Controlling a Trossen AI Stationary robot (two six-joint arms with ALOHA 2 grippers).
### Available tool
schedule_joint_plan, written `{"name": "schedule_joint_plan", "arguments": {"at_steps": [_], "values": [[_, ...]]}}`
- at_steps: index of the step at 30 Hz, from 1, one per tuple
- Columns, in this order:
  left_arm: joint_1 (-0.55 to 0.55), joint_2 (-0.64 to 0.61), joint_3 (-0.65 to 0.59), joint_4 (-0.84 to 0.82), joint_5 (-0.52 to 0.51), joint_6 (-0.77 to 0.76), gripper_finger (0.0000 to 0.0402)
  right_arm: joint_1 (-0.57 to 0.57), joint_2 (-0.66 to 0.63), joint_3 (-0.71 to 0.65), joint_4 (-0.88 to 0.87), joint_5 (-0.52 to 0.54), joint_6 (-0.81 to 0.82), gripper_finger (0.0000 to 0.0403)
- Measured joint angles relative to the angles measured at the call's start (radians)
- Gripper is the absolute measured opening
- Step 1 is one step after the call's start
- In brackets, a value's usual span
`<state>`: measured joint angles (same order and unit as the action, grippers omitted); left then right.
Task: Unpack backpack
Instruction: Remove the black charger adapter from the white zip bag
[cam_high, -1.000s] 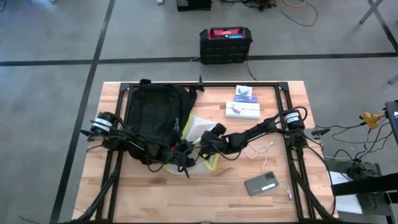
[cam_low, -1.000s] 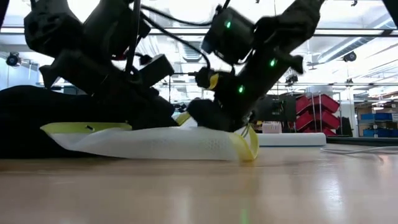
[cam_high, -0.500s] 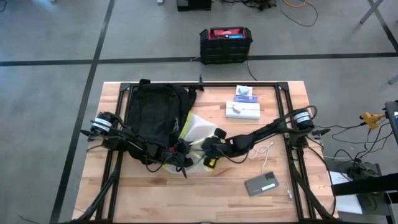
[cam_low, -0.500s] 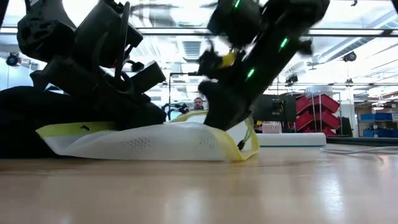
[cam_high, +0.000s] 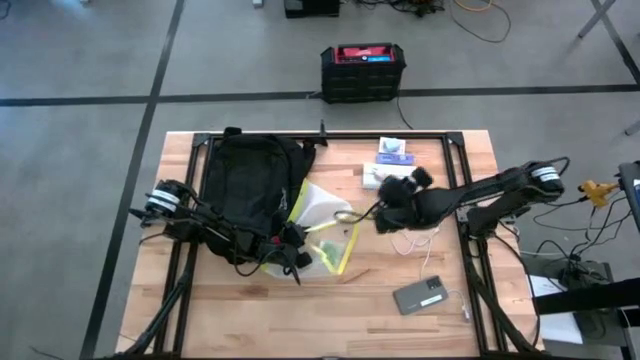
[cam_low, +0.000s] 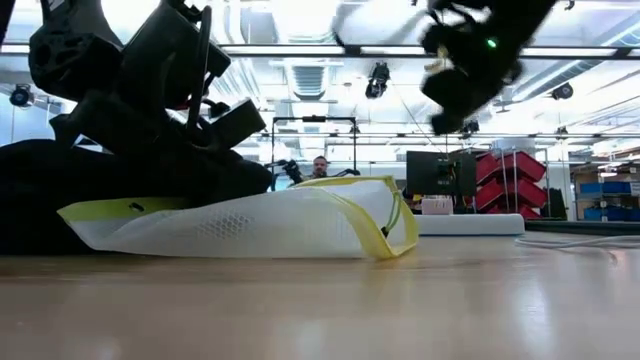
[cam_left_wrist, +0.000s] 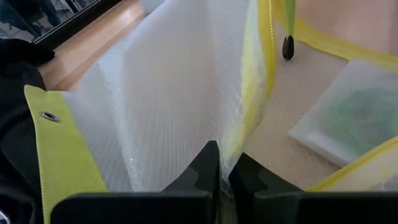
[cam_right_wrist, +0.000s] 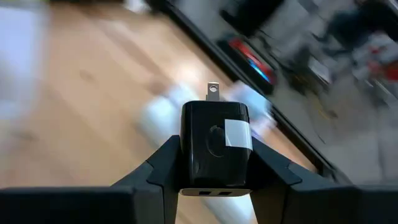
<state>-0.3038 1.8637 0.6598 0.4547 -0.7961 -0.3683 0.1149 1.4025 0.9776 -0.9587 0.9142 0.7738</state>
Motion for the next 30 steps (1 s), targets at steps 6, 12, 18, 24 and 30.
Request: {"name": "schedule_joint_plan", "arguments": {"at_steps": [6, 12, 18, 24, 30], "values": [[0.000, 0.000, 0.000, 0.016, 0.028, 0.000, 0.0000, -0.220, -0.122, -0.235, 0.108, -0.174, -0.029, 0.0120], [0.000, 0.000, 0.000, 0.018, 0.028, 0.000, 0.0000, -0.388, -0.237, -0.420, 0.543, -0.244, -0.231, 0.0120], [0.000, 0.000, 0.000, 0.021, 0.028, -0.013, 0.0000, -0.513, -0.251, -0.502, 0.718, -0.345, -0.328, 0.0120], [0.000, 0.000, 0.000, 0.027, 0.028, -0.013, 0.0000, -0.551, -0.197, -0.522, 0.735, -0.427, -0.375, 0.0120], [0.000, 0.000, 0.000, 0.027, 0.029, -0.014, 0.0000, -0.549, -0.196, -0.515, 0.732, -0.470, -0.380, 0.0197]]}}
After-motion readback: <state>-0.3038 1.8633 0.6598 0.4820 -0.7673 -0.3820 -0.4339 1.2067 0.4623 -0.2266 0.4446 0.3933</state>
